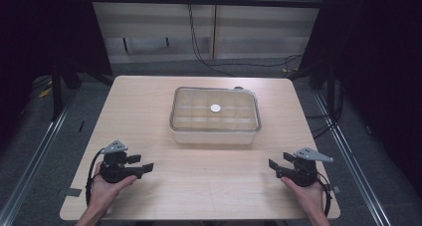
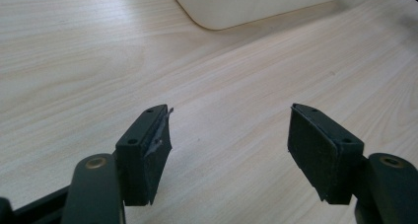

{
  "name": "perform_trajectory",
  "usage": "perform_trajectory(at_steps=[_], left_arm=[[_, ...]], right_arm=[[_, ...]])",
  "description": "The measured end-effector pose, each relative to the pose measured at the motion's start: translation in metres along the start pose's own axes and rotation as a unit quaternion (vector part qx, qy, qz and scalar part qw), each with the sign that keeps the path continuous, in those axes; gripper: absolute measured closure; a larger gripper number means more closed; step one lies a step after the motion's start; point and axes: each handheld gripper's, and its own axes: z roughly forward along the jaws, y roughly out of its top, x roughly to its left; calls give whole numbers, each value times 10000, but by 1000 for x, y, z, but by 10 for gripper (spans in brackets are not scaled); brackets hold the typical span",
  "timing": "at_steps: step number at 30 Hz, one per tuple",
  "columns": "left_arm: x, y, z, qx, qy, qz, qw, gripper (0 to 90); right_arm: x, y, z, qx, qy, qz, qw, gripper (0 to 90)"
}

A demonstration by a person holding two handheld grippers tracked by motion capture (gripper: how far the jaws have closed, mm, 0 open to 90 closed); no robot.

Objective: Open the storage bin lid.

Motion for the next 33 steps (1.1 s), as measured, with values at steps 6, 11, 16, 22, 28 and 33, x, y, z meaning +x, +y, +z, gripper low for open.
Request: perform_trajectory(at_steps=[6,11,16,22,28,33], left_arm=[[1,1,4,46,-18,-38,10000,325],[-1,2,7,61,-6,-43,10000,324],[-5,2,7,45,-35,18,10000,324],[-6,3,2,-36,-36,47,10000,327],[-9,9,2,-118,-67,0,9999,330],[-14,16,6,-92,-38,103,9999,355]], right_arm=[[-1,0,-1,9,200,127,9997,352],[-6,2,-4,48,362,326,9988,347],[-5,4,-5,137,506,340,9980,347],[4,9,-3,309,707,217,9968,347],[9,17,-3,368,736,151,9965,365],[11,25,-1,419,870,31,9953,378]])
